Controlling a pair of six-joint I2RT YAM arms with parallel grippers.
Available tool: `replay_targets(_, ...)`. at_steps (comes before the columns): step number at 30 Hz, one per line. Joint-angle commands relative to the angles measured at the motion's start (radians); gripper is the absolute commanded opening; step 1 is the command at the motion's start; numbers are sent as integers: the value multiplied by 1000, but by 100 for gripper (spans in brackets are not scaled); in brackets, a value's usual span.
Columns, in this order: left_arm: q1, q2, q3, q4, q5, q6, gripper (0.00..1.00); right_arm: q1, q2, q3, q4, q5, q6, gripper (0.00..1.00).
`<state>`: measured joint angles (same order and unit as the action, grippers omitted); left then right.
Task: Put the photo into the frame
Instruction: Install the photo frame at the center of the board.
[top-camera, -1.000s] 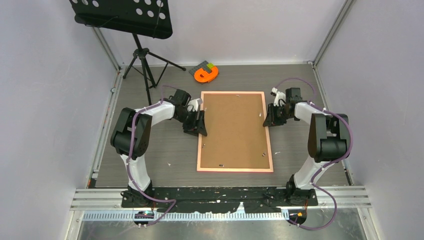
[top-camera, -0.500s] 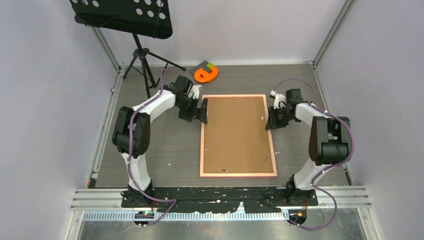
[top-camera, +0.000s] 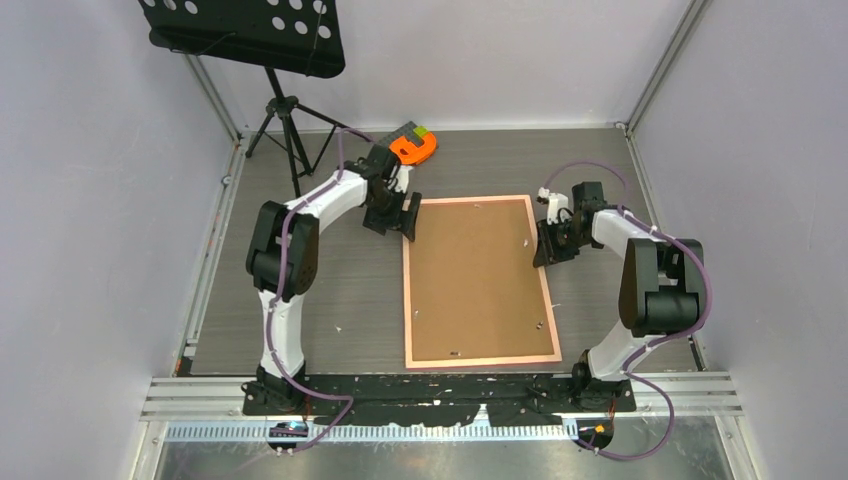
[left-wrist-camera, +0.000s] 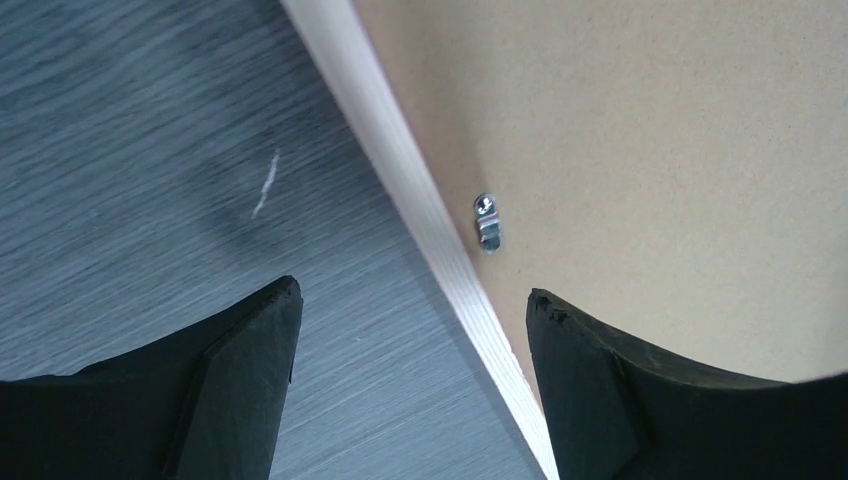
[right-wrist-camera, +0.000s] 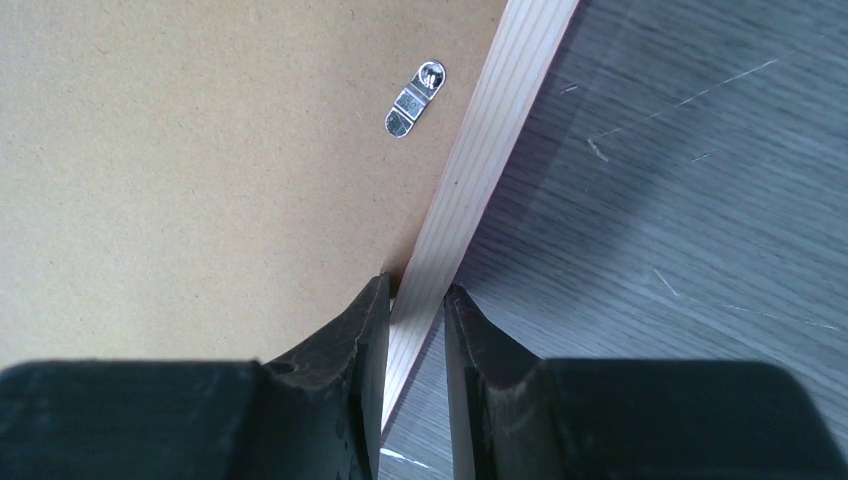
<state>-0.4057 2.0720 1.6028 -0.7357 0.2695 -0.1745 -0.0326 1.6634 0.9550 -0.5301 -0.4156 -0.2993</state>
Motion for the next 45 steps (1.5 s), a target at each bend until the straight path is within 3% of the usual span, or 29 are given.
replay_targets(1, -53, -2, 43, -2, -79, 20, 81, 4, -57, -9, -20, -41, -59, 6)
replay_targets(20, -85, 73, 76, 3, -118, 34, 59, -16, -40, -17, -9, -63, -48, 6)
replay_targets(29, -86, 86, 93, 0, -123, 38, 53, -19, -36, -15, -8, -69, -45, 6)
replay_targets(45, -84, 91, 104, -15, -116, 61, 29, -21, -34, -14, -8, -72, -41, 6)
